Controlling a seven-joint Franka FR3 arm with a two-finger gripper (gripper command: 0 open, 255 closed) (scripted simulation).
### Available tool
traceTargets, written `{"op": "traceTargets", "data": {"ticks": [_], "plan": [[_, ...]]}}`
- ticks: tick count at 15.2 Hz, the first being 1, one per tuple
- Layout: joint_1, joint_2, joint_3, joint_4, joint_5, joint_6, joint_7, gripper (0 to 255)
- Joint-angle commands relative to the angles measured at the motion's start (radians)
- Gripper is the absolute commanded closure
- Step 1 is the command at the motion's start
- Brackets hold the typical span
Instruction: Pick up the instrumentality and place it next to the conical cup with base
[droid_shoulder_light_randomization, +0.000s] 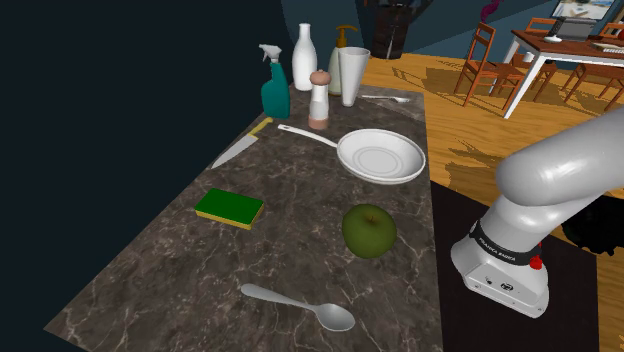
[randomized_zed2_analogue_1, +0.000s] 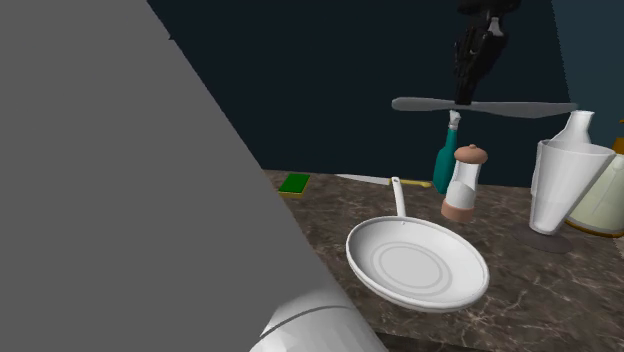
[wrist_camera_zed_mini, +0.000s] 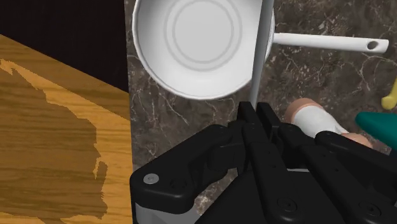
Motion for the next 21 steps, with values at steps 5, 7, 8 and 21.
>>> {"op": "traceTargets", "data": {"ticks": [5, 7, 8, 21], "plan": [[-0.050, 0.079, -0.089, 0.054, -0.061, 0.008, -0.130, 255], [-0.067, 0.113, -0.116, 0.081, -0.079, 0.011, -0.169, 255], [-0.075, 0.132, -0.129, 0.097, -0.087, 0.012, -0.189, 255], [-0.116, 0.217, -0.190, 0.064, -0.122, 0.122, -0.293, 255]]}}
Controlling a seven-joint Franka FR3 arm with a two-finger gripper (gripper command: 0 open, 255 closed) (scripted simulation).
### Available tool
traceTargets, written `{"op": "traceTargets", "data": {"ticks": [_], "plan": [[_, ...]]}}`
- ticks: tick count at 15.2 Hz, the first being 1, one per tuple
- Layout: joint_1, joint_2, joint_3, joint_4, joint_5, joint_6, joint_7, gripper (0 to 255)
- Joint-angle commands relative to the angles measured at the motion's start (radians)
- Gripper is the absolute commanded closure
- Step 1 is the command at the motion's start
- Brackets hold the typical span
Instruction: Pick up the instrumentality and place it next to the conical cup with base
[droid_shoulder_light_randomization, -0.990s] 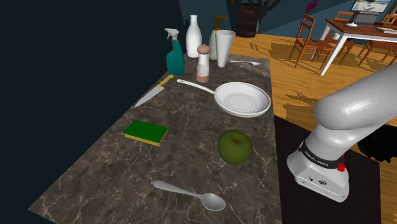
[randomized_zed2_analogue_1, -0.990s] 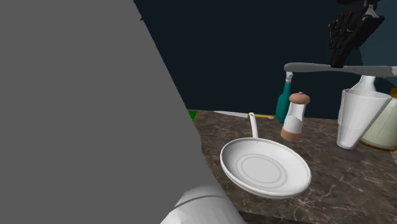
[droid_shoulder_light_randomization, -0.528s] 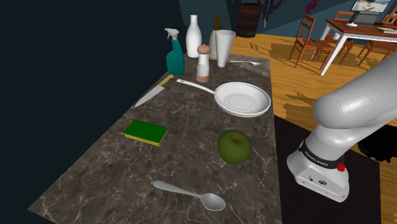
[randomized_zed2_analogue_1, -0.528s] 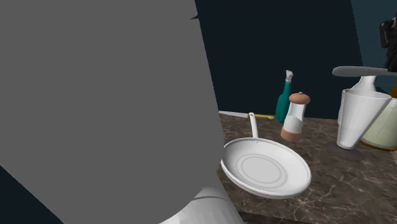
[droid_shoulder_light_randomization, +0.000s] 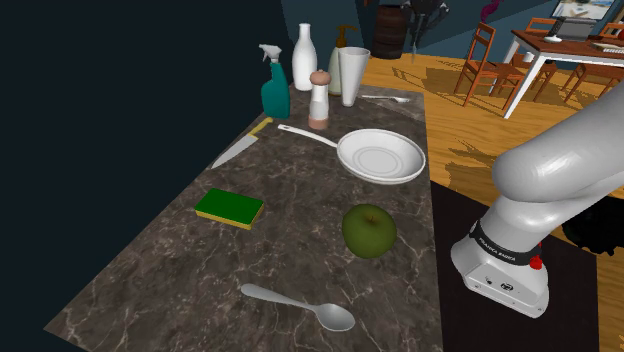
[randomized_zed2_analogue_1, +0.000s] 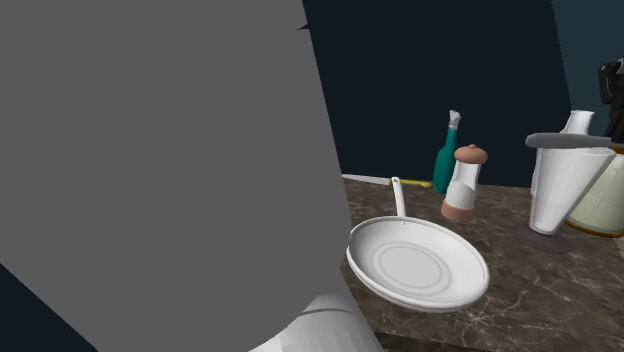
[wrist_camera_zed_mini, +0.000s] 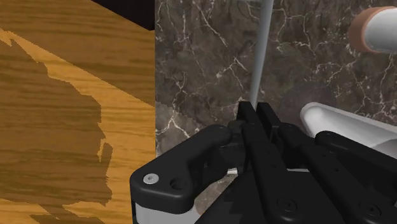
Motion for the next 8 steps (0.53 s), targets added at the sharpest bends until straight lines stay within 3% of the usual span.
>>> {"op": "traceTargets", "data": {"ticks": [1, 8], "plan": [[-0.001, -0.003, -0.001, -0.030, 0.000, 0.027, -0.004, 255], [0.001, -0.012, 0.001, -0.132, 0.002, 0.121, -0.008, 255]]}}
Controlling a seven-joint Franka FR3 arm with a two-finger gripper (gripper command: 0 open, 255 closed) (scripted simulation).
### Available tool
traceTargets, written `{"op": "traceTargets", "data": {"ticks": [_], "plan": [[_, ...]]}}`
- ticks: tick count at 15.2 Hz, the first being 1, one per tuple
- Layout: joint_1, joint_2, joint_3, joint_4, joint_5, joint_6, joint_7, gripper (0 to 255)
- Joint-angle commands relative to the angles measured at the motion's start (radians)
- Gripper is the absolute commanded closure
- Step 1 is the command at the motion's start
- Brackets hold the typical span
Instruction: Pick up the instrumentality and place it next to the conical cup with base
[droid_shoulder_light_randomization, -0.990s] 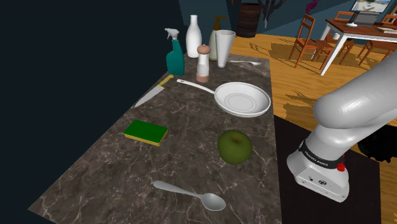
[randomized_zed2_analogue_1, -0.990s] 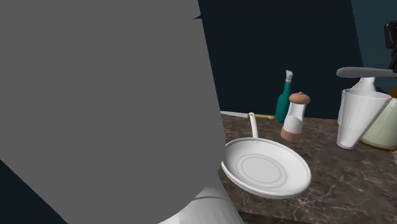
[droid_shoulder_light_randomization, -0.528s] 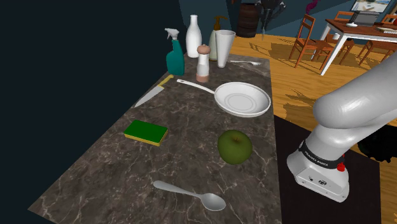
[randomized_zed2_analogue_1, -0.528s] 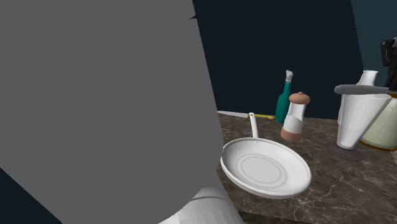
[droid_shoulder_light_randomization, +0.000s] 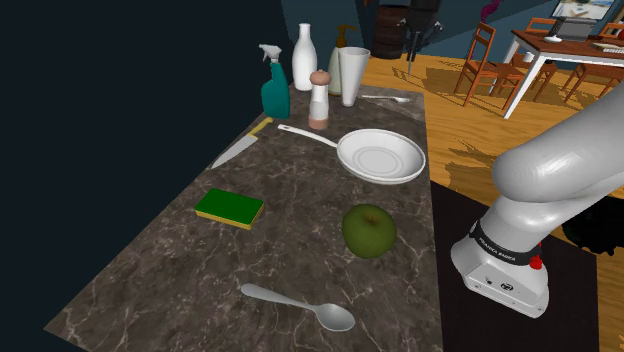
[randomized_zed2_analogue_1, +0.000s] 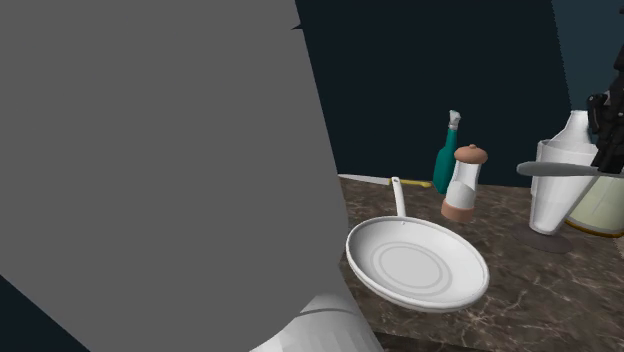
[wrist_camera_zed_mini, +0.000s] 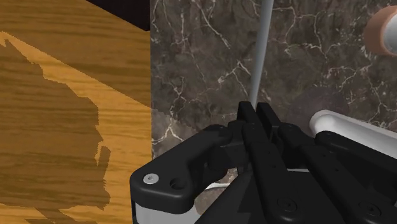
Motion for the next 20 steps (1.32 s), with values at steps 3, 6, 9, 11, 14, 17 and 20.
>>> {"op": "traceTargets", "data": {"ticks": [3, 6, 9, 11, 14, 17, 20], "plan": [[0.000, -0.001, 0.000, -0.057, 0.001, 0.056, -0.004, 255], [0.000, 0.001, 0.001, -0.096, 0.001, 0.097, -0.006, 255], [0.001, 0.004, 0.002, -0.133, 0.002, 0.137, -0.007, 255], [0.001, 0.008, 0.003, -0.156, 0.002, 0.164, -0.008, 255], [0.001, 0.015, 0.004, -0.190, 0.003, 0.205, -0.008, 255], [0.002, 0.024, 0.006, -0.222, 0.003, 0.246, -0.009, 255], [0.002, 0.035, 0.007, -0.252, 0.003, 0.287, -0.010, 255]]}}
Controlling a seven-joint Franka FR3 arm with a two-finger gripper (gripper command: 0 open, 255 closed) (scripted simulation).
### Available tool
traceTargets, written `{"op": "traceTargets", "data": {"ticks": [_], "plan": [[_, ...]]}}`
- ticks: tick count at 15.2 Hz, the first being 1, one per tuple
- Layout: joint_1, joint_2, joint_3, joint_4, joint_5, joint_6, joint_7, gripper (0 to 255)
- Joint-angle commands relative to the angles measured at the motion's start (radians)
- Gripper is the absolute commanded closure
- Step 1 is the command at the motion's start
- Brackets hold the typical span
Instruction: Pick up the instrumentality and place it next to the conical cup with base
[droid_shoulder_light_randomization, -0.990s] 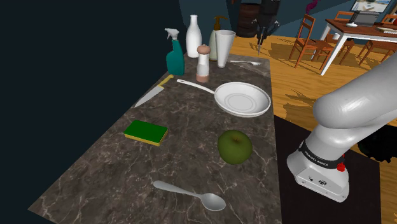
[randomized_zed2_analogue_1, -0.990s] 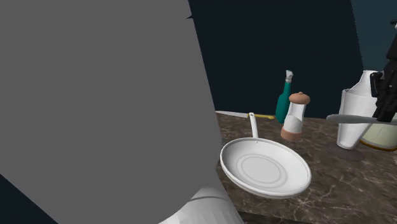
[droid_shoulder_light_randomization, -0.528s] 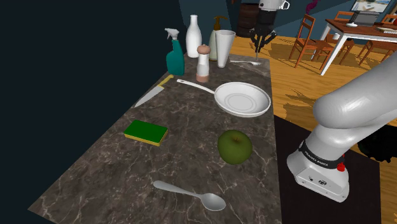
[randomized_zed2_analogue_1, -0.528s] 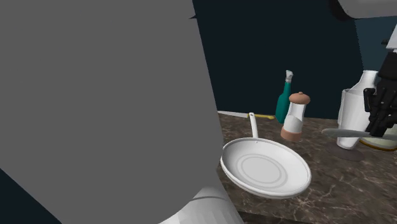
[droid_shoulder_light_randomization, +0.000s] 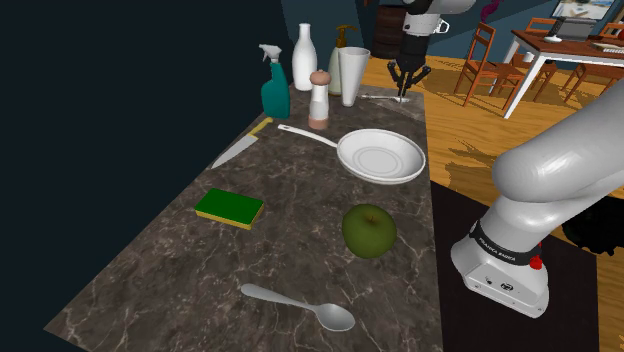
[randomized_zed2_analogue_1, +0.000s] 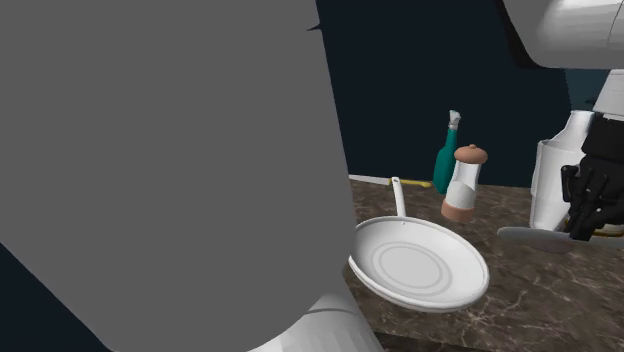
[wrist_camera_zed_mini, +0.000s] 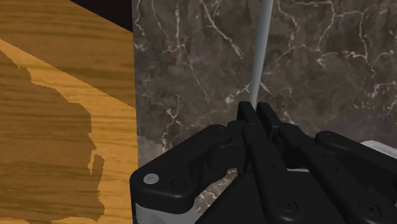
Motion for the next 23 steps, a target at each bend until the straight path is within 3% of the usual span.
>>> {"op": "traceTargets", "data": {"ticks": [1, 16, 23], "plan": [[0.000, 0.008, 0.001, -0.017, 0.000, 0.026, 0.000, 255], [0.001, 0.100, 0.009, -0.139, -0.003, 0.239, 0.001, 255], [0.002, 0.100, 0.008, -0.139, -0.004, 0.239, 0.001, 255]]}}
